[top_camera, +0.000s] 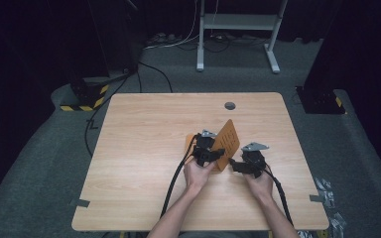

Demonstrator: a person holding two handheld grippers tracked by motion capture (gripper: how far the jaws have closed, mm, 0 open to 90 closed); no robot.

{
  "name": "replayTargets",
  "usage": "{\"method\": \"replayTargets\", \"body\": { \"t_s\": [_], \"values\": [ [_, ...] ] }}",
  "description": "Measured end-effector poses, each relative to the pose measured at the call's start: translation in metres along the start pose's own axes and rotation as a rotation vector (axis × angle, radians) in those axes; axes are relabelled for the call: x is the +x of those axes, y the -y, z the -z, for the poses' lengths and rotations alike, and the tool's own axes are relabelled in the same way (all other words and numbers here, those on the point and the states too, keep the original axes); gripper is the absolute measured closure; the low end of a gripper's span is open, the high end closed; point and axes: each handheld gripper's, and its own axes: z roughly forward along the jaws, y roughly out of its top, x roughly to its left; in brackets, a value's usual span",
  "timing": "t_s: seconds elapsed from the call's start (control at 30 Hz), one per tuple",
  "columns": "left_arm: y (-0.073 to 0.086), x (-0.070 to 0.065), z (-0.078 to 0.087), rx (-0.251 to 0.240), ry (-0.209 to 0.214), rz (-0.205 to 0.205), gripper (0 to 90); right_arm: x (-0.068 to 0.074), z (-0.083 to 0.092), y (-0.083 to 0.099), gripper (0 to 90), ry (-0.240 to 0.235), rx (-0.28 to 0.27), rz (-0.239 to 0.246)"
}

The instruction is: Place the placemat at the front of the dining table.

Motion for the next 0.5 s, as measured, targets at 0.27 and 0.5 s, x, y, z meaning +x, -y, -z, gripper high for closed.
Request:
{"method": "replayTargets", "body": {
  "t_s": [0.27,0.5],
  "values": [
    [0.0016,-0.0056,0.0019,0.008,0.014,-0.028,86.1,-0.0070,0.0026,0.0030,29.4,0.026,-0.002,-0.016],
    [0.0012,-0.0066,0.0103,-0.016,0.013,-0.039,86.0,-0.0084,0.0028,0.0032,28.5,0.036,-0.002,-0.029]
  ]
}}
